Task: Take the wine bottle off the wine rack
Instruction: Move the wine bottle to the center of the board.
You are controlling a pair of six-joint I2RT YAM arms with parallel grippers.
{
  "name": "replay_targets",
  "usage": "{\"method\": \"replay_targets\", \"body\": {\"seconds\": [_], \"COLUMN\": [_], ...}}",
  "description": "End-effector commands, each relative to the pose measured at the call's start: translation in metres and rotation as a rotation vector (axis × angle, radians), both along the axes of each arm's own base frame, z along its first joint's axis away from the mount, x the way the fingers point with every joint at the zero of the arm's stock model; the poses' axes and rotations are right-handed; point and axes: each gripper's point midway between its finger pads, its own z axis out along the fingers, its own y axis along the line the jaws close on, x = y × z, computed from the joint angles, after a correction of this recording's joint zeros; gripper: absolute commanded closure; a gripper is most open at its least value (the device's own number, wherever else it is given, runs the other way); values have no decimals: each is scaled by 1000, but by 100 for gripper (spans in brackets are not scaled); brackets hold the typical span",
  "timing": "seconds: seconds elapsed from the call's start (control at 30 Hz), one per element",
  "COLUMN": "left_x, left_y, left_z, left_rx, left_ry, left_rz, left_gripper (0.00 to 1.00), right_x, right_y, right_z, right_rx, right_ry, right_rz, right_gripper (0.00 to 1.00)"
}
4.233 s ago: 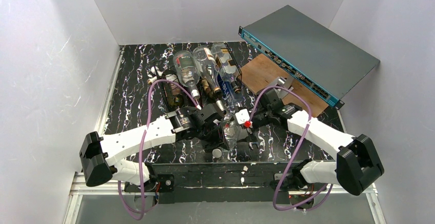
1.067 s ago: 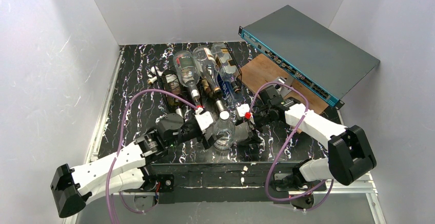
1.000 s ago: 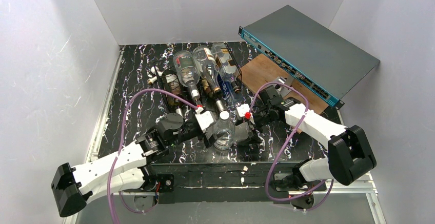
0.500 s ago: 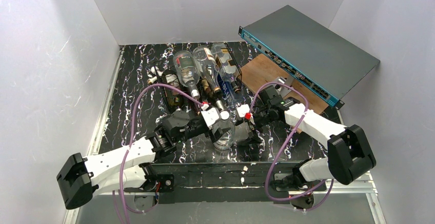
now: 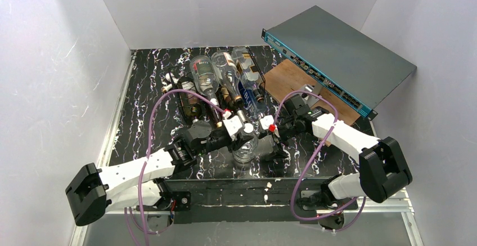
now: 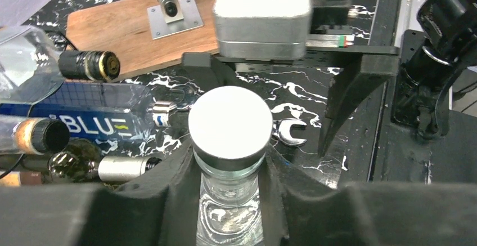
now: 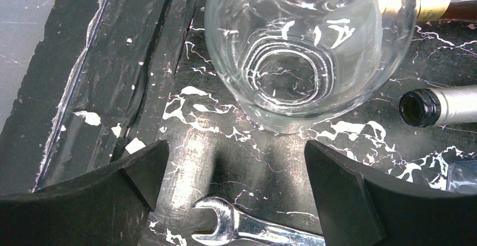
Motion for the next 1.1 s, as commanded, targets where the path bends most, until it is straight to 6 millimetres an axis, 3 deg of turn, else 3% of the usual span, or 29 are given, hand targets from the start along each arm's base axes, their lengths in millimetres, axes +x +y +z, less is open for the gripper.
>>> {"method": "replay_targets", "body": {"seconds": [0.0,0.17,0.4,0.73,1.07], "left_x": [4,-7,-18,-17,-4], "left_y": [-2,6,36,105,171], "left_z": [28,32,48,60,73], "left_rx": [-81,-108,-87,11,12], "left_ry": [-16,40,126,200,113], "left_rz": [0,-12,55,315,586], "left_gripper": [97,100,100,100,100], "right_x": [5,5,4,5,5], "right_y": [4,3,3,3,2], "right_z": [8,7,7,6,5], "right_rx": [17,15,13,8,4], "right_ry": [-22,-21,-21,-19,-20], "right_rz": [15,19,23,22,23], "right_gripper": [0,0,0,0,0]}}
